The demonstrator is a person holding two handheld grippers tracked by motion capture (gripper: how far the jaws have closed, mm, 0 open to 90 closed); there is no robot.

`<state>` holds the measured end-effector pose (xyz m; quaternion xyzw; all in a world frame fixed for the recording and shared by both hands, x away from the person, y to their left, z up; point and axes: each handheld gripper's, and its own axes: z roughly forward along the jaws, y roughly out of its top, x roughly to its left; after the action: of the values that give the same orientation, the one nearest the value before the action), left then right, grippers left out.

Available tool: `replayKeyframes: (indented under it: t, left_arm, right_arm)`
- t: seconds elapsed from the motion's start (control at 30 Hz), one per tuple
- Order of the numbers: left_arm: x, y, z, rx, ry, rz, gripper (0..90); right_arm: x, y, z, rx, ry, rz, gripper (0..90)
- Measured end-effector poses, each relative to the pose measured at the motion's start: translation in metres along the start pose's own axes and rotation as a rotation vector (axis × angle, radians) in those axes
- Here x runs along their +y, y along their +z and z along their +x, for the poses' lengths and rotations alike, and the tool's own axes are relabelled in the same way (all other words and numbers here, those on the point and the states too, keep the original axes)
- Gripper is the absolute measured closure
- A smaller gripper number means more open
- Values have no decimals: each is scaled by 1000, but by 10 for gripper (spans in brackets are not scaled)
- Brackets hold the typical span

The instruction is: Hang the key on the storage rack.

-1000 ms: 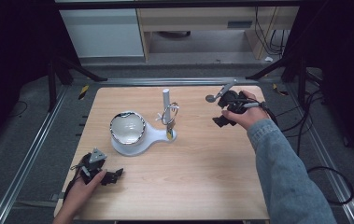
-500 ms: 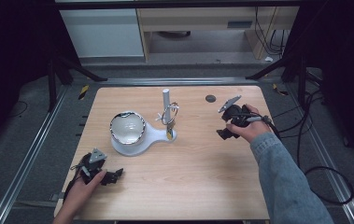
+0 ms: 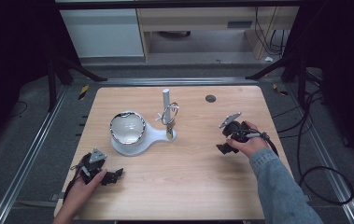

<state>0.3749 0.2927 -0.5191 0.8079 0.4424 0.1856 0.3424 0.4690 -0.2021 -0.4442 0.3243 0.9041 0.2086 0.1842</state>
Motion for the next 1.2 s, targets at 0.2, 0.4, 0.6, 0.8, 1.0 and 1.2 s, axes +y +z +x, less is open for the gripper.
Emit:
replayKeyframes:
  t: [0.2,0.4,0.6,0.8,1.0,1.2]
  left_arm:
    - [0,0,0,1,1,0,0]
    - [0,0,0,1,0,0,0]
    - [0,0,0,1,0,0,0]
    - [0,0,0,0,0,0,0]
    - [0,0,0,0,0,0,0]
    - [0,0,0,0,0,-1,0]
  right_arm:
    - [-12,9,1,2,42,-14,96]
    - [-24,19,0,-8,87,-31,91]
    - [-31,28,1,-6,131,-50,85]
    - [-38,34,0,0,181,-88,57]
    - [-43,36,-2,18,217,-115,43]
    - [-51,39,-1,25,249,-180,16]
